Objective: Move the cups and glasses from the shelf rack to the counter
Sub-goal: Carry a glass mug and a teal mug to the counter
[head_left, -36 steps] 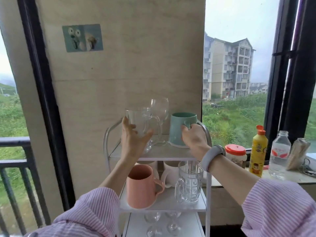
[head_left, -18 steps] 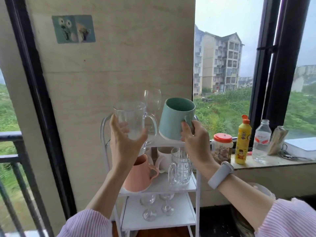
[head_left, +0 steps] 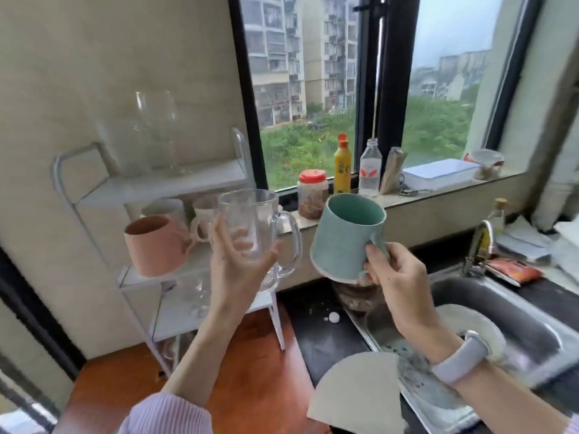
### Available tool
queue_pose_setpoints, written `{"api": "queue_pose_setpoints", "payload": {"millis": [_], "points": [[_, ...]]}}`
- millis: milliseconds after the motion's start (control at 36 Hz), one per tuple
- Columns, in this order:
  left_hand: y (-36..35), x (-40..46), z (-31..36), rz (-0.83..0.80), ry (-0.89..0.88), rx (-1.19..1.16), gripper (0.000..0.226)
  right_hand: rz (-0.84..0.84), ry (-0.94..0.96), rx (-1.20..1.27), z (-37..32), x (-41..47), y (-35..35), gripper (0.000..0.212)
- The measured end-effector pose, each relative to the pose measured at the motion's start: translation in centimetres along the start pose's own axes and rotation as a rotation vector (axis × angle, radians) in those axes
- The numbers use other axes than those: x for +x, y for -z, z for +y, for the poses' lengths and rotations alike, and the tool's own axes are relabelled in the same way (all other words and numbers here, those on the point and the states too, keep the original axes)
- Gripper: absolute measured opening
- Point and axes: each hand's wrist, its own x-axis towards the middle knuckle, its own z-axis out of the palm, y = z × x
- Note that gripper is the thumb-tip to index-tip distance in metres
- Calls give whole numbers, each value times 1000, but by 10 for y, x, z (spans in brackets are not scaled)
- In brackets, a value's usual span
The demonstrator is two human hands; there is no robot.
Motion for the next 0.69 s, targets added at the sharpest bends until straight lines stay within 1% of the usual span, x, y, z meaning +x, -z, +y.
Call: {"api": "queue_pose_setpoints", "payload": {"millis": [194, 333, 417, 472, 528, 639, 694], "points": [[-125, -78, 56, -234, -2, -129, 95, 165, -149, -262, 12, -46, 159, 25], [-223, -137, 104, -444, 25, -221, 88, 294, -193, -405, 7, -81, 269, 35], [-277, -173, 139, -560, 10, -287, 76, 374, -215, -505, 2, -100, 331, 25], [-312, -195, 160, -624, -4, -320, 70, 434, -222, -556, -1, -113, 369, 26], [-347, -214, 181, -701, -7, -355, 74, 494, -225, -622, -2, -125, 405, 30], [-419, -250, 220, -861, 0, -434, 77, 644, -262, -687, -2, -143, 477, 26], [-456, -268, 238, -924, -3, -463, 83, 719, -266, -735, -2, -150, 510, 28]]}}
